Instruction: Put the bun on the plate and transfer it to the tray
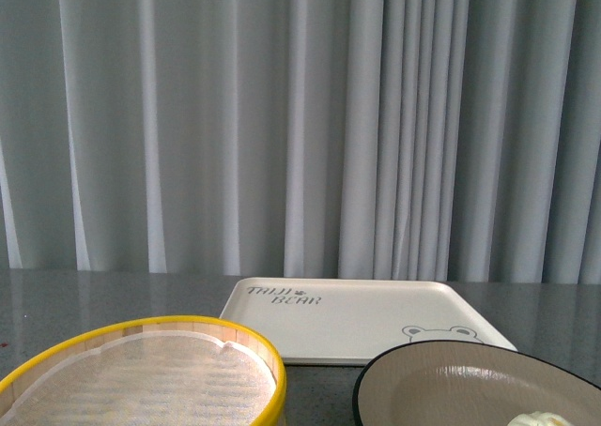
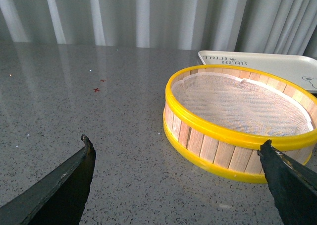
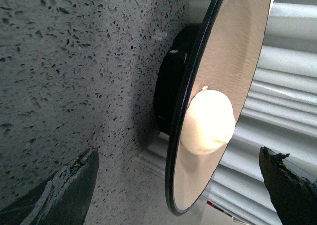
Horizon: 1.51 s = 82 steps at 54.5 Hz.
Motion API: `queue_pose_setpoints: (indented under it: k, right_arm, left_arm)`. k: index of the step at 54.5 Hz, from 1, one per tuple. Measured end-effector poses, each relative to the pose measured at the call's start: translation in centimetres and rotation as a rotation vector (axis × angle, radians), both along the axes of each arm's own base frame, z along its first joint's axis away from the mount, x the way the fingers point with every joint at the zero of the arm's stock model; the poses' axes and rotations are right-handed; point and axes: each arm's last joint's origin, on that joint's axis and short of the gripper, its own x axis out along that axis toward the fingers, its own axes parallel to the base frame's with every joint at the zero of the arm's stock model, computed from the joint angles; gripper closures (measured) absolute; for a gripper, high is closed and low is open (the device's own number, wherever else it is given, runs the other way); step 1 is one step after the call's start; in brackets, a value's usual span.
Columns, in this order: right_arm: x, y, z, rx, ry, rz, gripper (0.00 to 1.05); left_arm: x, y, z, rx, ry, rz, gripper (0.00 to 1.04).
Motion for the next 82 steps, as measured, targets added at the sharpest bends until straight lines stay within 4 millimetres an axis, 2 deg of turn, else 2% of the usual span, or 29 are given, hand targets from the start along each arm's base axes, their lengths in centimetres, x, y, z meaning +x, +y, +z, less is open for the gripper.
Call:
queue_pose_setpoints:
  k: [22,35,41,62,65,74,82]
  right_arm:
    - [2.7,0.8,-0.2,0.010,-0.037,0.030,0.09]
    - [3.3,1.6,-0.3,0.020,-0.049,0.053,0.10]
    - [3.2,2.3,-0.4,0.034,-0.050,0.074,0.34]
    - [1.6,2.6,-2.1,0.024,-0.073,-0.003,0.97]
    - [1.5,2.7,-2.0,0.039,-0.095,-0.012,1.02]
    - [0.9,2.7,-2.2,0.040,-0.176,-0.006,1.02]
    - [0.9,2.7,-1.2,0.052,-0.201,0.011,1.02]
  left_arm:
    - [0.0,0.0,0.0,0.000,0.000,0.000,0.07]
    - [0.0,0.0,0.0,0.000,0.000,0.000,0.07]
    - [0.0,0.0,0.0,0.000,0.000,0.000,0.07]
    - [0.0,0.0,0.0,0.000,0.000,0.000,0.07]
    - [0.0,0.0,0.0,0.000,0.000,0.000,0.07]
    - [0.0,0.0,0.0,0.000,0.000,0.000,0.07]
    - [0.0,0.0,0.0,0.000,0.000,0.000,0.07]
